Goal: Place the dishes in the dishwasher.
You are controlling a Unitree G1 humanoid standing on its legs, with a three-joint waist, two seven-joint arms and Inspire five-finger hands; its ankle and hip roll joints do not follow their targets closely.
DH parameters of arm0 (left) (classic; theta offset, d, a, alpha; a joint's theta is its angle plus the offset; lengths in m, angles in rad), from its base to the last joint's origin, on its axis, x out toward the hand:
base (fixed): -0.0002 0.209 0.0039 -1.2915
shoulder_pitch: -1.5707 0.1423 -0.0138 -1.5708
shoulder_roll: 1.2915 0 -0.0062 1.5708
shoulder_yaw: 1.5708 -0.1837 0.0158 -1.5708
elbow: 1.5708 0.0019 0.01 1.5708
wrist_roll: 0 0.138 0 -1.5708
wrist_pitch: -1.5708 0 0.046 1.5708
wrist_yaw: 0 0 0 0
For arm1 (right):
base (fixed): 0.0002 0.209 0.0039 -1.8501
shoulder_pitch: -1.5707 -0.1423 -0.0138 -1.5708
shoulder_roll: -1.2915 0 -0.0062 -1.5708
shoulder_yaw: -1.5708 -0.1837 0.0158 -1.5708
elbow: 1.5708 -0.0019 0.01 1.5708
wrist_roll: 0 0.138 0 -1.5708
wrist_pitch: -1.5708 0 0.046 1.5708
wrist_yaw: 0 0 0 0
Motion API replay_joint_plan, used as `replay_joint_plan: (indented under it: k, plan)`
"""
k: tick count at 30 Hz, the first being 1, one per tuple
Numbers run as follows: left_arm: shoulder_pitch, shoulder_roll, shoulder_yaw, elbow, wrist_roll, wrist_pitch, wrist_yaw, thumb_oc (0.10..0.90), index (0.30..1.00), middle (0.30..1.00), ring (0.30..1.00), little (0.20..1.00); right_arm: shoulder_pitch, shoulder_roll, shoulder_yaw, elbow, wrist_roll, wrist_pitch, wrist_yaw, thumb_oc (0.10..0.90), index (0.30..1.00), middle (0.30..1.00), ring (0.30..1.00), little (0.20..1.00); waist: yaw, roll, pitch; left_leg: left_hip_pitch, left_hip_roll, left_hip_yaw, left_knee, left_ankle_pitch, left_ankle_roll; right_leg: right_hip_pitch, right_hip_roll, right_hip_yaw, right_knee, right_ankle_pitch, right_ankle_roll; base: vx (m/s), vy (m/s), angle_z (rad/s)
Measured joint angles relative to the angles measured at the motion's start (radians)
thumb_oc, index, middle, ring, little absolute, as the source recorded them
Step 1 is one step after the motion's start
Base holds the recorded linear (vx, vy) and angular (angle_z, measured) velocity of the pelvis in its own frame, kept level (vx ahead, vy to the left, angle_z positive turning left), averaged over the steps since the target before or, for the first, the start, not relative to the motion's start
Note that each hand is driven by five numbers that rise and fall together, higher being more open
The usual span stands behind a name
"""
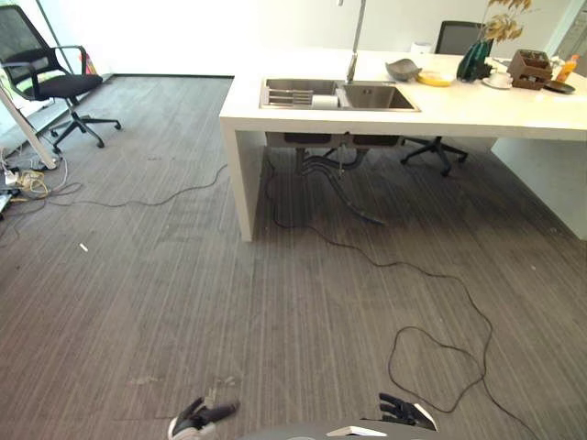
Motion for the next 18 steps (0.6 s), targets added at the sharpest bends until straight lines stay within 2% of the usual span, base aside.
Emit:
replay_joint_plan:
  k: [1,2,3,4,5,6,7,8,9,10,11,13,14,15,17,18]
  plan:
    - [0.0,0.0,0.0,0.0,0.0,0.0,0.0,0.8,0.9,0.9,0.9,0.9,0.0,0.0,0.0,0.0,0.0,0.0,0.0,0.8,0.9,0.9,0.9,0.9,0.0,0.0,0.0,0.0,0.0,0.0,0.0,0.0,0.0,0.0,0.0,0.0,0.0,0.0,0.0,0.03,-0.095,0.4]
    - [-0.024,-0.01,0.001,0.025,-0.042,0.006,-0.019,0.8,0.9,0.9,0.9,0.9,-0.002,0.001,-0.009,-0.004,0.002,-0.001,0.01,0.8,0.9,0.9,0.9,0.9,0.001,-0.01,0.025,-0.122,-0.003,0.012,0.198,0.01,-0.05,-0.008,-0.008,-0.009,0.005,-0.001,-0.007,0.16,-0.089,0.47]
    - [-0.046,-0.01,0.004,0.039,-0.073,0.015,-0.042,0.8,0.9,0.9,0.9,0.9,-0.012,0.002,-0.036,-0.009,0.011,-0.001,0.019,0.8,0.9,0.9,0.9,0.9,0.011,-0.007,0.058,-0.219,0.007,0.007,0.371,0.055,-0.126,-0.023,-0.011,-0.018,0.04,-0.011,-0.033,0.16,-0.092,0.56]
    - [-0.059,-0.005,0.003,0.037,-0.09,0.017,-0.051,0.8,0.9,0.9,0.9,0.9,-0.024,0.001,-0.038,-0.01,0.016,-0.001,0.026,0.8,0.9,0.9,0.9,0.9,0.015,-0.008,0.082,-0.298,0.031,0.011,0.471,0.081,-0.169,-0.03,-0.02,-0.024,0.069,-0.027,-0.042,0.28,-0.014,0.45]
    - [-0.067,-0.002,0.002,0.04,-0.108,0.023,-0.055,0.8,0.9,0.9,0.9,0.9,-0.031,0.0,-0.035,-0.006,0.029,0.0,0.031,0.8,0.9,0.9,0.9,0.9,0.016,0.008,0.094,-0.36,0.069,0.081,0.504,0.083,-0.161,-0.029,-0.021,-0.036,0.054,-0.032,-0.053,0.27,0.066,0.33]
    - [-0.073,0.001,0.0,0.041,-0.12,0.028,-0.054,0.8,0.9,0.9,0.9,0.9,-0.046,-0.003,-0.031,-0.002,0.03,0.002,0.033,0.8,0.9,0.9,0.9,0.9,0.024,-0.004,0.11,-0.379,0.082,0.15,0.404,0.088,-0.145,-0.025,-0.031,-0.035,0.032,-0.032,-0.057,0.58,0.215,0.29]
    - [-0.071,-0.008,0.003,0.053,-0.129,0.027,-0.055,0.8,0.9,0.9,0.9,0.9,-0.062,-0.02,-0.026,0.009,0.03,0.006,0.041,0.8,0.9,0.9,0.9,0.9,0.038,0.012,0.128,-0.377,0.085,0.188,0.146,0.127,-0.121,-0.007,-0.03,-0.029,-0.004,-0.04,-0.043,0.48,0.183,0.16]
    - [-0.062,-0.023,0.003,0.07,-0.129,0.025,-0.053,0.8,0.9,0.9,0.9,0.9,-0.067,-0.024,-0.027,0.022,0.03,0.005,0.052,0.8,0.9,0.9,0.9,0.9,0.045,0.029,0.127,-0.356,0.09,0.189,-0.043,0.148,-0.115,-0.001,-0.02,-0.029,-0.004,-0.058,-0.014,0.43,0.173,0.11]
    - [-0.044,-0.03,0.004,0.081,-0.13,0.022,-0.053,0.8,0.9,0.9,0.9,0.9,-0.07,-0.038,-0.029,0.042,0.03,0.005,0.068,0.8,0.9,0.9,0.9,0.9,0.049,0.059,0.117,-0.329,0.11,0.173,-0.259,0.183,-0.114,0.008,0.008,-0.039,-0.003,-0.093,0.038,0.25,0.072,0.08]
    - [-0.042,-0.03,0.003,0.078,-0.133,0.022,-0.054,0.8,0.9,0.9,0.9,0.9,-0.069,-0.047,-0.036,0.045,0.029,0.006,0.076,0.8,0.9,0.9,0.9,0.9,0.056,0.07,0.122,-0.335,0.135,0.172,-0.268,0.187,-0.109,0.012,0.028,-0.028,0.002,-0.095,0.032,0.24,0.069,-0.37]
    - [-0.005,-0.026,0.012,0.083,-0.138,0.043,-0.057,0.8,0.9,0.9,0.9,0.9,-0.06,-0.042,-0.018,0.049,0.029,0.006,0.074,0.8,0.9,0.9,0.9,0.9,0.105,0.049,0.119,-0.325,0.18,0.136,-0.267,0.187,-0.117,0.034,0.048,0.026,0.002,-0.068,-0.027,0.45,0.107,-0.67]
    - [0.012,-0.027,0.041,0.093,-0.157,0.049,-0.057,0.8,0.9,0.9,0.9,0.9,-0.044,-0.034,-0.016,0.031,0.029,-0.002,0.073,0.8,0.9,0.9,0.9,0.9,0.123,0.026,0.103,-0.321,0.188,0.128,-0.243,0.189,-0.126,0.033,0.044,0.048,0.001,-0.052,-0.089,0.58,0.126,-0.6]
    - [0.024,-0.022,0.046,0.103,-0.156,0.046,-0.062,0.8,0.9,0.9,0.9,0.9,-0.048,-0.033,0.002,0.032,0.029,-0.005,0.073,0.8,0.9,0.9,0.9,0.9,0.13,0.026,0.101,-0.308,0.186,0.111,-0.237,0.186,-0.146,0.043,0.047,0.055,-0.002,-0.058,-0.077,0.52,0.155,-0.38]
    - [0.026,-0.02,0.059,0.1,-0.153,0.048,-0.07,0.8,0.9,0.9,0.9,0.9,-0.053,-0.028,0.007,0.052,0.027,-0.001,0.074,0.8,0.9,0.9,0.9,0.9,0.137,0.019,0.097,-0.267,0.182,0.091,-0.234,0.18,-0.139,0.047,0.051,0.103,0.016,-0.059,-0.065,0.49,0.195,-0.53]
    - [0.044,-0.02,0.07,0.101,-0.151,0.066,-0.069,0.8,0.9,0.9,0.9,0.9,-0.029,-0.012,0.001,0.071,0.028,0.003,0.076,0.8,0.9,0.9,0.9,0.9,0.155,0.012,0.072,-0.188,0.181,0.105,-0.219,0.184,-0.132,0.079,0.053,0.137,0.006,-0.069,-0.048,0.4,0.203,-0.67]
    - [0.044,-0.033,0.068,0.091,-0.149,0.066,-0.071,0.8,0.9,0.9,0.9,0.9,0.0,-0.018,0.004,0.068,0.029,0.004,0.072,0.8,0.9,0.9,0.9,0.9,0.151,0.021,0.023,-0.122,0.151,0.103,-0.259,0.214,-0.088,0.087,0.046,0.152,0.0,-0.098,-0.025,0.39,0.204,-0.58]
